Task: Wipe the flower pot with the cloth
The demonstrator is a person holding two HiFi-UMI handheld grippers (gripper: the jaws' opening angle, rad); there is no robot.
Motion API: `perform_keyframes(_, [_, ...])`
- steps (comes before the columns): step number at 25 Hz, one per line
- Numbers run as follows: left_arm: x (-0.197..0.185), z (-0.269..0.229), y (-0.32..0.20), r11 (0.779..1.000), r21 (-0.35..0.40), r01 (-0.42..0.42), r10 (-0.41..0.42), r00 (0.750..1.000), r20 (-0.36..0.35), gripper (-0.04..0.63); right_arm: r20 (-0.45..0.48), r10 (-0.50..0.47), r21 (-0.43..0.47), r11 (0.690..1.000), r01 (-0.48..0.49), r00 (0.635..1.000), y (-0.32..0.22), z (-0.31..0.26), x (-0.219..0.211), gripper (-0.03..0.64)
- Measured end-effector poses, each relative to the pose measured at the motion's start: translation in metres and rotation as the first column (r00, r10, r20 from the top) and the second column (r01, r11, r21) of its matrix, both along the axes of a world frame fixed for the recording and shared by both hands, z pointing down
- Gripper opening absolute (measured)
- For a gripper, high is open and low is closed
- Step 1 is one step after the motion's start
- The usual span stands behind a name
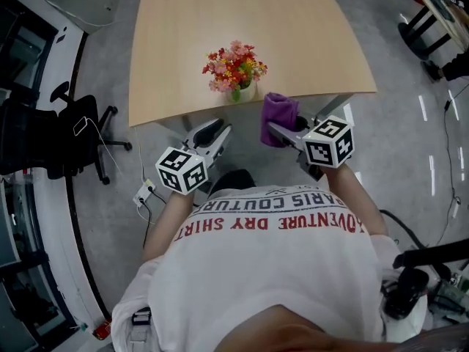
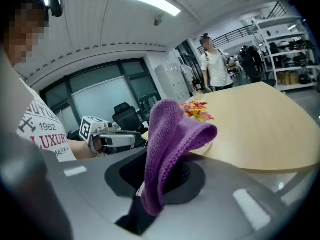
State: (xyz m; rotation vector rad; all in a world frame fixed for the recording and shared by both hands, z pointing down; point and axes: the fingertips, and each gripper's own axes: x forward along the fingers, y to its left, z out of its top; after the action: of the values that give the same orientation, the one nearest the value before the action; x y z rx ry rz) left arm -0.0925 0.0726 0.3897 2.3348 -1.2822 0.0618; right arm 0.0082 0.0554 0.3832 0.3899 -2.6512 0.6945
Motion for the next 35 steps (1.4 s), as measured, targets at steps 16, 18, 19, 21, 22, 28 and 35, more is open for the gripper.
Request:
perform_keyframes(16, [0.054, -0.068, 0.208, 0.989, 0.026, -0.144, 0.141, 0.985, 0.099, 0.003, -0.009, -0.067, 0.135, 0.989, 0.068, 0.998, 0.237, -0.043, 0.014, 0.060])
perform_keyframes(18, [0.058, -0.077, 0.248, 0.987, 0.039, -0.157, 0.152, 0.983, 0.105, 0.003, -0.013, -0.063, 0.151, 0.986, 0.065, 0.998, 0.279, -0.050, 0.016, 0.060])
perform_keyframes(19, [0.060, -0.082, 0.267, 0.985, 0.048, -0.163, 0.157, 0.981, 0.110, 0.003, -0.014, -0.058, 0.160, 0.985, 0.060, 0.998, 0.298, -0.053, 0.017, 0.058])
perform_keyframes(21, [0.064, -0.094, 0.299, 0.982, 0.070, -0.173, 0.164, 0.979, 0.122, 0.003, -0.010, -0.044, 0.174, 0.984, 0.045, 0.999, 0.328, -0.061, 0.020, 0.060])
perform_keyframes(22, [0.067, -0.101, 0.312, 0.981, 0.081, -0.178, 0.166, 0.977, 0.133, 0.003, -0.004, -0.038, 0.178, 0.983, 0.038, 0.999, 0.340, -0.067, 0.022, 0.058])
perform_keyframes(28, [0.084, -0.129, 0.365, 0.975, 0.126, -0.185, 0.162, 0.971, 0.178, 0.003, 0.012, -0.009, 0.214, 0.977, 0.006, 1.000, 0.384, -0.093, 0.039, 0.058])
perform_keyframes(35, [0.115, -0.148, 0.379, 0.975, 0.136, -0.173, 0.148, 0.973, 0.178, 0.003, -0.005, -0.004, 0.206, 0.979, 0.005, 1.000, 0.393, -0.107, 0.067, 0.058])
